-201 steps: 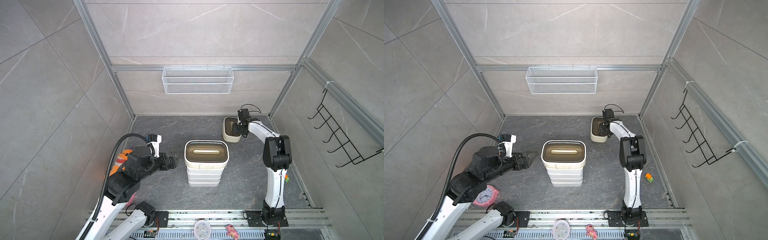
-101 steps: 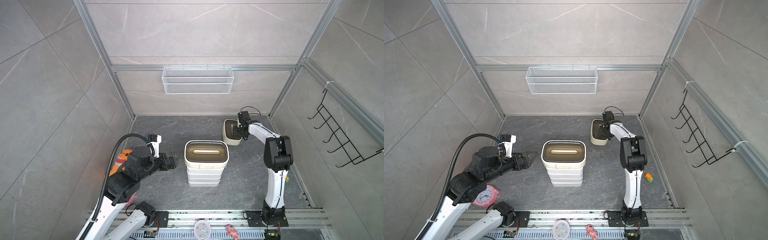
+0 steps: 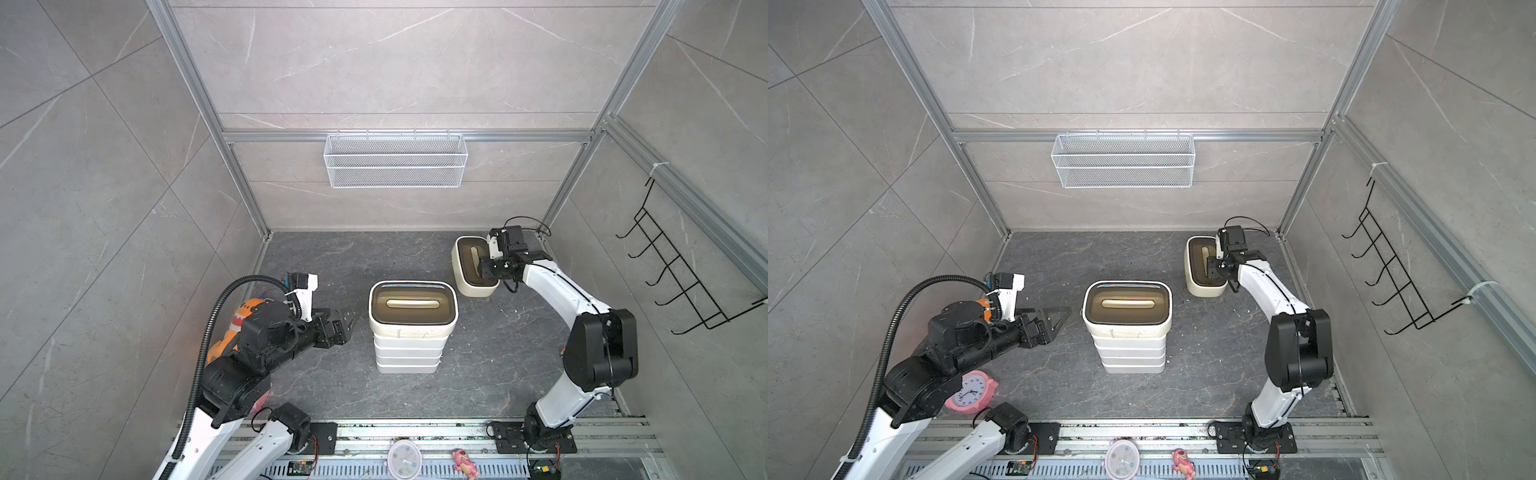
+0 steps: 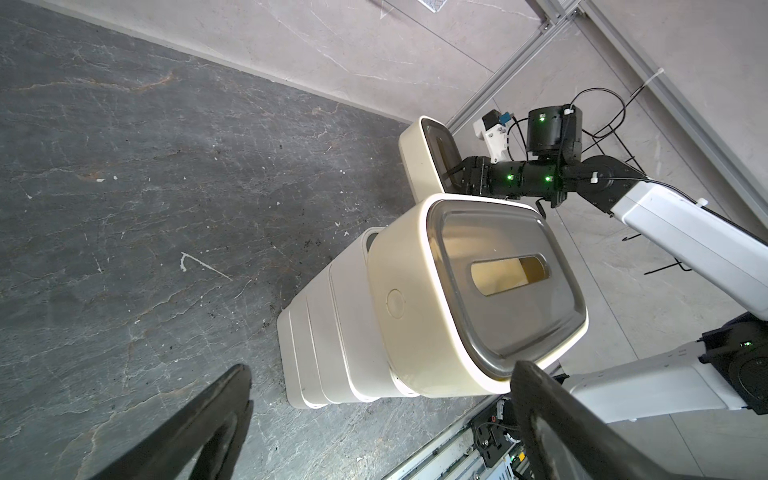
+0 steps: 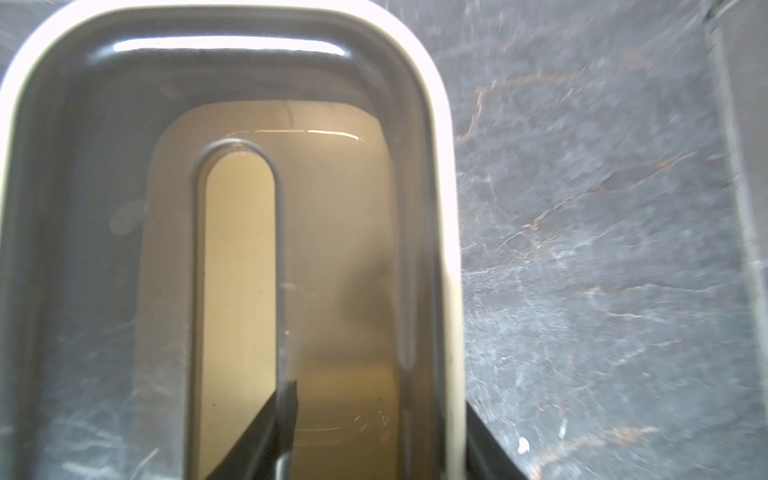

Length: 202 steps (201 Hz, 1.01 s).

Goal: Stack the tissue boxes
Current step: Pick up the tissue box from the center of the board.

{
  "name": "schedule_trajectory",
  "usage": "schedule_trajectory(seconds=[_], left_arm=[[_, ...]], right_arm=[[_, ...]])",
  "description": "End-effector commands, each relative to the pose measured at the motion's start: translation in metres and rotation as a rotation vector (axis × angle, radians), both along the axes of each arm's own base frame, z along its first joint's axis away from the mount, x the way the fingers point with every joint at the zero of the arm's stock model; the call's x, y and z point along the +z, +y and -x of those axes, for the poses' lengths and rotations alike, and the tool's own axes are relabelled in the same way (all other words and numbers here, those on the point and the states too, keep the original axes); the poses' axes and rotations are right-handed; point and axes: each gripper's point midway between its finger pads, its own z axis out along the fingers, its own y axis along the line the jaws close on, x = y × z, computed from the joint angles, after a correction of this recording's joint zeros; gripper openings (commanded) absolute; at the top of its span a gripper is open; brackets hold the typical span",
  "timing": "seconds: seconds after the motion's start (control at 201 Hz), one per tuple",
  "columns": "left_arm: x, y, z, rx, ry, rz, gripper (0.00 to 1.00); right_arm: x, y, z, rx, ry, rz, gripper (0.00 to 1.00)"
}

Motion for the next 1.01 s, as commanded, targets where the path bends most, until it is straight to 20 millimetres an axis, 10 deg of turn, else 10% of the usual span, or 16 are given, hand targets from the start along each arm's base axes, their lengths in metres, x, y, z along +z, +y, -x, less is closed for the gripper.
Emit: schedule_trajectory(seconds=[0.0,0.528,1.002], left_arm=[[0.021,0.001,0.012,-0.022,-0.034,0.052,1.0],[0.055,0.002,0.047,-0.131,-0.114,0.109,1.0],[0.07,-0.002,0.049,-0.164,-0.139,0.128,1.0]], right_arm=[[0.039,0.007,0.017,0.057,-0.052,-0.024,0.47],[0.124,0.024,0.098,0.167,-0.103,-0.042,0.47],[0.207,0.072,0.125,0.455,-0.159,-0.054,0.45]])
